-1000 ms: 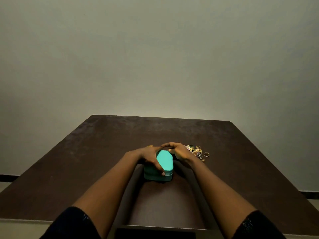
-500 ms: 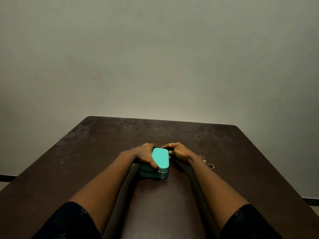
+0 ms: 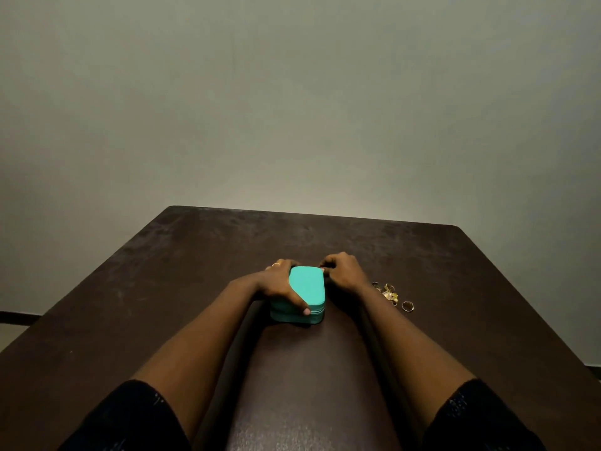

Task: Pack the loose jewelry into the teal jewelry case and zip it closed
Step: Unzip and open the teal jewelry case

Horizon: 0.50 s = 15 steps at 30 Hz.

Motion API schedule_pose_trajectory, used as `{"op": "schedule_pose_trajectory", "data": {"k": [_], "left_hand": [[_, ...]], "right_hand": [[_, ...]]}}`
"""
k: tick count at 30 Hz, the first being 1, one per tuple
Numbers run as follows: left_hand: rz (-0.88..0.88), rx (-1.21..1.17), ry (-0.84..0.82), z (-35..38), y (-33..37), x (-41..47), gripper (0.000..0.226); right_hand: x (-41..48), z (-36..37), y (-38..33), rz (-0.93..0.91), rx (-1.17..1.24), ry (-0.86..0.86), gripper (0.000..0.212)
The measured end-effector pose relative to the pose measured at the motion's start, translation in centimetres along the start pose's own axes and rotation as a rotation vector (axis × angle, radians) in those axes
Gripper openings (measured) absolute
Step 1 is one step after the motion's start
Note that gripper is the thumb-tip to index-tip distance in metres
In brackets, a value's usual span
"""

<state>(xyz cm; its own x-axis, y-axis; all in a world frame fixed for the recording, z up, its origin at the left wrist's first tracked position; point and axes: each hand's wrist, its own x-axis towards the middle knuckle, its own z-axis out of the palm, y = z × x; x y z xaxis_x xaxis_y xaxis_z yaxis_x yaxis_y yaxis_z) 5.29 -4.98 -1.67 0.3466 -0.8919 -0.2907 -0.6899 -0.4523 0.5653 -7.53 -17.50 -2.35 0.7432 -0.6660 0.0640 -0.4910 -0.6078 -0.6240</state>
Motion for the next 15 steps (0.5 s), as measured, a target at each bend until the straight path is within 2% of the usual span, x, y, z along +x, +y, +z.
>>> {"op": "schedule_pose_trajectory", "data": {"k": [7,11,15], "left_hand": [[0.003,-0.023,0.035,0.4,-0.3,0.1,0.107],[0.010,-0.040,0.054,0.5,-0.2,0.1,0.113],[0.000,-0.054,0.049,0.6,-0.1,-0.1,0.108]], "right_hand": [[-1.6,0.3,0.8,0.021,-0.024,0.096,0.021],[-2.8,0.2,1.7,-0.020,-0.117,0.100,0.022],[-4.0,-0.1,2.1,-0.038,-0.149,0.085,0.022]]}}
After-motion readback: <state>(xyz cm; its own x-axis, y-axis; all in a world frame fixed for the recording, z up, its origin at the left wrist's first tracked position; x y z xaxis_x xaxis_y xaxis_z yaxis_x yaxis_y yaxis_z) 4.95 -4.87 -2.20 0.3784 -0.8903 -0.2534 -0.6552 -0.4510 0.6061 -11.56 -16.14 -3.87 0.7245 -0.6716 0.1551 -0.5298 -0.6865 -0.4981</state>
